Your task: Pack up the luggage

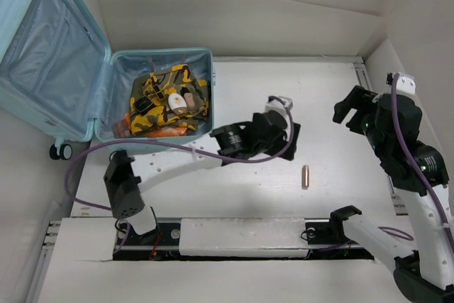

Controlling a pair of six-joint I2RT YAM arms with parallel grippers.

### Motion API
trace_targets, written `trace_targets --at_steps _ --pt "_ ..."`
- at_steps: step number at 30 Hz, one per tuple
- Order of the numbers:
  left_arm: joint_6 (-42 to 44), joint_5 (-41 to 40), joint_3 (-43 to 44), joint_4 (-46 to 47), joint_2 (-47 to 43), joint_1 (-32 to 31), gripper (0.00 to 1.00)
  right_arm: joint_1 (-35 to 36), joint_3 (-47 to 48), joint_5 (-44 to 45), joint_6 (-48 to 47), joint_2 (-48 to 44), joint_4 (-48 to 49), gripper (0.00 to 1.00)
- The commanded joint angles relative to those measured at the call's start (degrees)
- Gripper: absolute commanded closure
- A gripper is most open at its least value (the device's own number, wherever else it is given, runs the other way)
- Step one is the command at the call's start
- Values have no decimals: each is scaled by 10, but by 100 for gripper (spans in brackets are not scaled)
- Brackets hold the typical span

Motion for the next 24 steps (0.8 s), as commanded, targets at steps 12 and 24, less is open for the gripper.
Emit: trace_targets --at_steps 12,24 --pt "-50 31 130 4 239 -79 38 -13 -20 -136 -16 -80 -61 68" --pt "-100 23 264 -31 376 -97 42 -13 -45 -257 -47 -110 -50 65"
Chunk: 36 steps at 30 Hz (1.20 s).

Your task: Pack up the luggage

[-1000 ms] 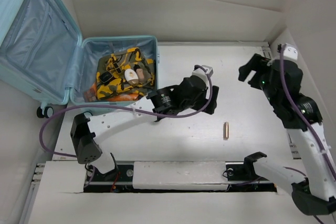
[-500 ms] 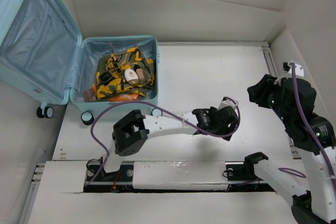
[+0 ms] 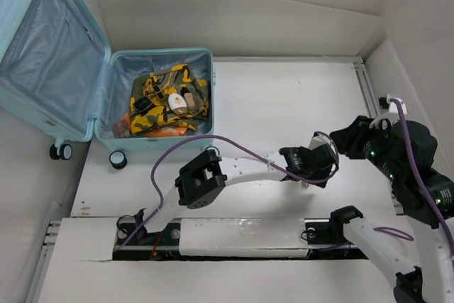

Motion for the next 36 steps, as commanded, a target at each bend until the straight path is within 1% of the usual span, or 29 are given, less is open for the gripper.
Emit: trace_targets --at_steps 1,2,6,12,16,21,22,23,24,25,26,28,29,30,31,33,34,35,36 --pt "-26 -10 58 -33 30 -7 44 -4 -2 -59 -29 -2 13 63" --pt "-27 -16 67 -40 38 -7 44 -4 -2 -64 -35 -2 13 58" --pt "-55 -35 87 -64 63 -7 47 21 4 -69 -49 -7 6 51" --pt "-92 -70 80 -81 63 -7 49 50 -7 -69 -54 -12 6 51" --pt "-92 -70 74 -81 57 -7 49 61 -12 -69 -54 -18 6 51" --pt "-92 -60 104 -86 82 -7 49 66 -12 -69 -60 -18 6 51" --pt "-92 -60 104 -68 77 -7 48 66 -12 -63 -60 -18 1 51" --pt "-92 -60 104 -57 71 -7 48 66 -12 -54 -60 -18 1 51" --pt "-86 -60 104 -46 59 -7 45 66 -12 -41 -60 -18 -6 49" --pt "-86 -60 112 -36 59 -7 45 66 -12 -19 -60 -18 -11 47" --pt "-86 -67 118 -36 53 -7 44 66 -23 50 -54 -12 -11 43" --pt "-99 -78 124 -53 46 -7 45 66 -45 113 -41 12 -16 39" --pt "-107 -84 112 -59 37 -7 45 66 -54 154 -33 27 -16 39" --pt "-113 -84 91 -59 24 -7 46 59 -74 171 -25 42 -16 39" --pt "-113 -89 30 -49 -18 -7 46 51 -88 171 -19 71 9 39" --pt "-126 -99 -44 -12 -72 -7 46 -1 -119 171 -14 101 36 41" --pt "-131 -99 -117 12 -132 -7 46 -52 -140 171 -14 130 82 42" --pt "-131 -106 -152 12 -161 -7 46 -53 -141 171 -14 150 105 42" --pt "-131 -106 -181 30 -189 0 46 -106 -148 165 -14 174 128 48"
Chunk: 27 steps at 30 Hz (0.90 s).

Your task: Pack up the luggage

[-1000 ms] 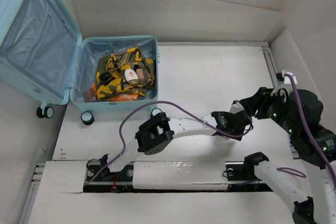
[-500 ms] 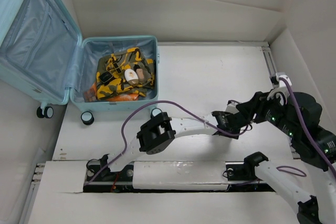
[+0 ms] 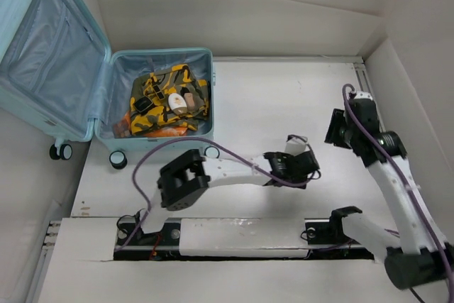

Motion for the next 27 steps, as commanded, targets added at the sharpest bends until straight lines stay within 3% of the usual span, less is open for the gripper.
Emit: trace_targets --at_steps 1,3,4,7,9,12,14,18,22,25,27 --pt "-19 -23 -96 42 -154 6 46 -91 -17 40 20 75 110 53" --pt "-12 -7 -165 55 -223 18 48 -158 2 40 26 187 152 67" --pt "-6 3 -185 69 -244 18 48 -189 31 25 26 226 165 83" --pt "14 24 -252 93 -322 24 48 -313 85 7 61 360 206 99" --pt "31 43 -294 113 -378 24 48 -347 144 7 56 462 217 99" --pt "46 62 -345 149 -442 24 48 -353 290 93 35 605 115 100" --pt "62 62 -357 144 -470 24 48 -368 324 147 29 638 94 100" --pt "72 43 -385 125 -532 24 48 -418 345 111 36 701 85 100" --pt "72 16 -417 105 -583 24 46 -406 407 74 1 818 38 100" --pt "93 -4 -404 76 -589 24 46 -374 365 88 14 805 32 100" --pt "121 -10 -380 70 -575 24 46 -359 315 73 14 738 98 100"
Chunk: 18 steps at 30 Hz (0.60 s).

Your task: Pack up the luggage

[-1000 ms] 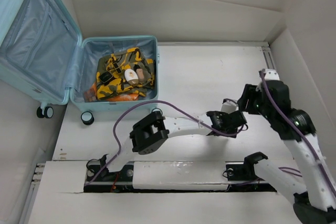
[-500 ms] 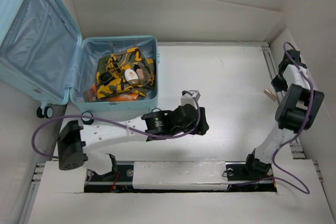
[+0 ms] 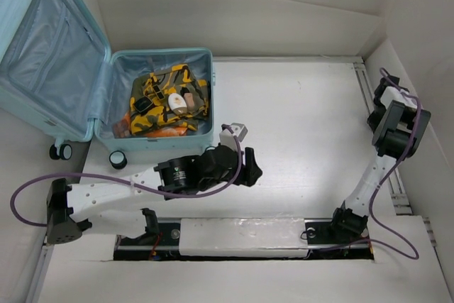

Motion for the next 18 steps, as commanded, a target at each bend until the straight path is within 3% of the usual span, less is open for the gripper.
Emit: trace_targets --at_steps 1,10,18 --pt "49 -26 33 -15 10 -1 46 50 -70 -48 4 -57 30 100" --pt "73 -33 96 -31 44 -1 45 125 -106 -20 12 -245 71 100" --pt "53 -53 123 -42 74 -1 45 176 -137 -91 7 -350 87 100"
